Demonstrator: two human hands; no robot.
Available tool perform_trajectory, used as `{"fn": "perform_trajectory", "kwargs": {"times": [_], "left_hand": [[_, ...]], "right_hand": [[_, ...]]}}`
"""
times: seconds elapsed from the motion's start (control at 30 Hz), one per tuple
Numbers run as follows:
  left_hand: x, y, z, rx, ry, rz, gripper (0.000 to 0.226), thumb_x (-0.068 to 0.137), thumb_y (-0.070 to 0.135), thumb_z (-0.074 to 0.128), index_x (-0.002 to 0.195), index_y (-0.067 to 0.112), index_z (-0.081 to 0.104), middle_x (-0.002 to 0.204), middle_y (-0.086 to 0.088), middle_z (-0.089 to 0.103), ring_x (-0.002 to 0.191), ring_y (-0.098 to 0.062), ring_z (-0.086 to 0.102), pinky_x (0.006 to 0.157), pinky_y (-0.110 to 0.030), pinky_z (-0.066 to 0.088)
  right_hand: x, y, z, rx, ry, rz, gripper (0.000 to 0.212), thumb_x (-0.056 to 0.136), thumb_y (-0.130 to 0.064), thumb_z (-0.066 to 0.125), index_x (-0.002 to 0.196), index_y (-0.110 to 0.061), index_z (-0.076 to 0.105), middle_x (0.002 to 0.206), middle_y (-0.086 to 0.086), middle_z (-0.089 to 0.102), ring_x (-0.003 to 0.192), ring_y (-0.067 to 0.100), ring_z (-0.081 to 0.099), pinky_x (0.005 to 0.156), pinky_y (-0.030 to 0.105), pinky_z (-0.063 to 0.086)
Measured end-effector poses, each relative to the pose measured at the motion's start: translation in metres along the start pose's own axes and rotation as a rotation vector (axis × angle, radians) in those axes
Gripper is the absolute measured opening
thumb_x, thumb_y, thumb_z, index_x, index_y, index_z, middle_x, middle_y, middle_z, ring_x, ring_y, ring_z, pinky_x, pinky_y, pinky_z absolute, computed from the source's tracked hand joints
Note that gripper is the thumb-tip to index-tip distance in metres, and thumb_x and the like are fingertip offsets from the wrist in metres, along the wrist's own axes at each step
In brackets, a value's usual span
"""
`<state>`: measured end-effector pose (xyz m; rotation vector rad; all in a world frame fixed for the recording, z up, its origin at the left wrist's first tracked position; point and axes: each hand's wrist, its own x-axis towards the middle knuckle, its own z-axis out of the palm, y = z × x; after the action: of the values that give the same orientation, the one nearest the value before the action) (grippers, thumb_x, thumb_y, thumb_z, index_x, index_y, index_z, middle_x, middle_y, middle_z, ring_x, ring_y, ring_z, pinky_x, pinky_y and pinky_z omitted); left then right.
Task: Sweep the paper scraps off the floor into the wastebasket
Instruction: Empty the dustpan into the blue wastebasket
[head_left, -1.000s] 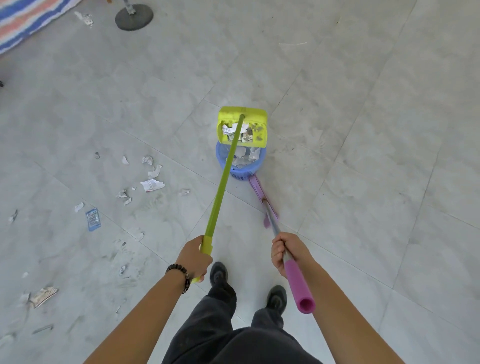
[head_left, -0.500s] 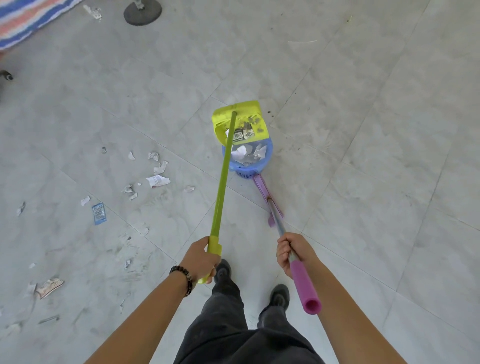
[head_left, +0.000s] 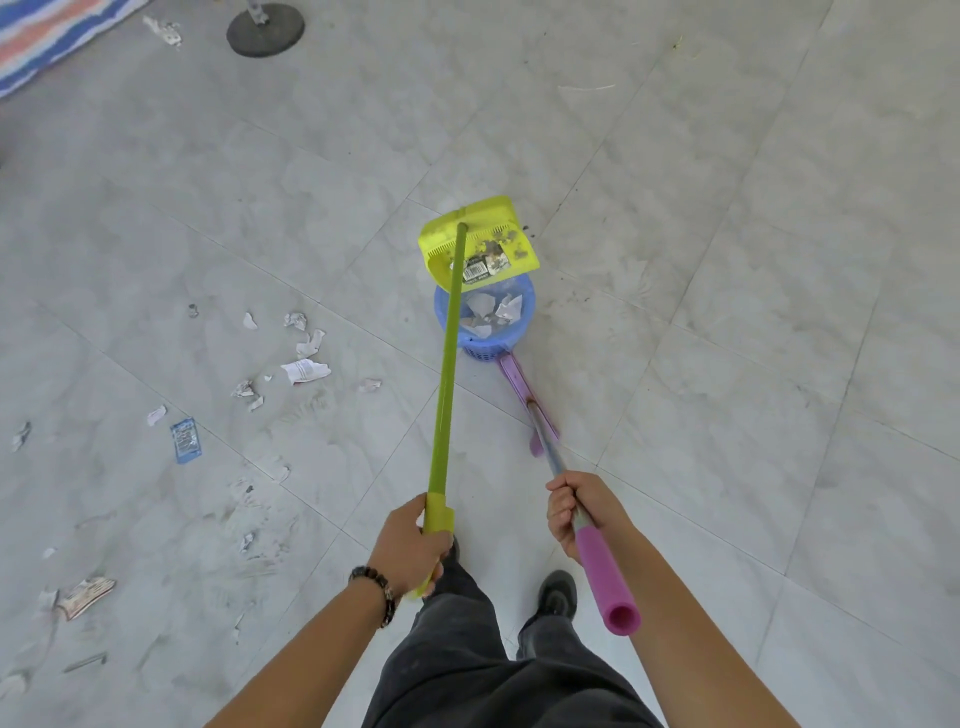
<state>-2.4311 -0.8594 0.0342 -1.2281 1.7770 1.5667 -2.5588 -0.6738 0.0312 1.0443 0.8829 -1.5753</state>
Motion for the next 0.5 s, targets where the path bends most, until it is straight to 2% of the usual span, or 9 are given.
{"fn": "perform_trajectory", "kwargs": {"times": [0.13, 0.2, 0.37, 0.5], "left_hand": [[-0.001, -0.007, 0.003, 0.092, 0.003, -0.027, 0.034, 0.091, 0.0, 0.054, 0.12, 0.017, 0.047, 0.074, -0.01, 0.054, 0.051, -0.019, 0.047, 0.042, -0.025, 0.042], [0.009, 0.005, -0.007, 0.022, -0.021, -0.081, 0.034, 0.09, -0.003, 0.054, 0.116, 0.018, 0.046, 0.072, -0.012, 0.055, 0.048, -0.019, 0.047, 0.042, -0.025, 0.041], [0.011, 0.029, -0.013, -0.113, -0.158, -0.153, 0.034, 0.088, -0.006, 0.059, 0.121, -0.006, 0.052, 0.071, -0.015, 0.052, 0.045, -0.02, 0.049, 0.037, -0.021, 0.039], [0.004, 0.028, 0.002, -0.188, -0.172, -0.128, 0.032, 0.087, -0.006, 0.06, 0.119, -0.007, 0.054, 0.071, -0.015, 0.053, 0.044, -0.02, 0.05, 0.037, -0.021, 0.039]], "right_hand": [[-0.001, -0.001, -0.001, -0.006, -0.002, -0.006, 0.034, 0.09, -0.001, 0.044, 0.062, -0.018, 0.035, 0.039, -0.005, 0.037, 0.026, 0.006, 0.035, 0.028, 0.015, 0.035], [-0.001, 0.001, -0.001, -0.009, -0.001, 0.002, 0.033, 0.09, -0.001, 0.044, 0.062, -0.018, 0.035, 0.038, -0.004, 0.038, 0.026, 0.006, 0.035, 0.028, 0.015, 0.036], [-0.001, 0.002, 0.002, -0.033, 0.0, 0.006, 0.033, 0.09, -0.002, 0.044, 0.063, -0.017, 0.035, 0.038, -0.004, 0.039, 0.026, 0.007, 0.036, 0.029, 0.015, 0.036], [0.001, 0.005, -0.001, -0.023, 0.012, -0.003, 0.029, 0.089, -0.001, 0.046, 0.065, -0.016, 0.038, 0.039, -0.002, 0.04, 0.027, 0.008, 0.037, 0.029, 0.016, 0.038]]}}
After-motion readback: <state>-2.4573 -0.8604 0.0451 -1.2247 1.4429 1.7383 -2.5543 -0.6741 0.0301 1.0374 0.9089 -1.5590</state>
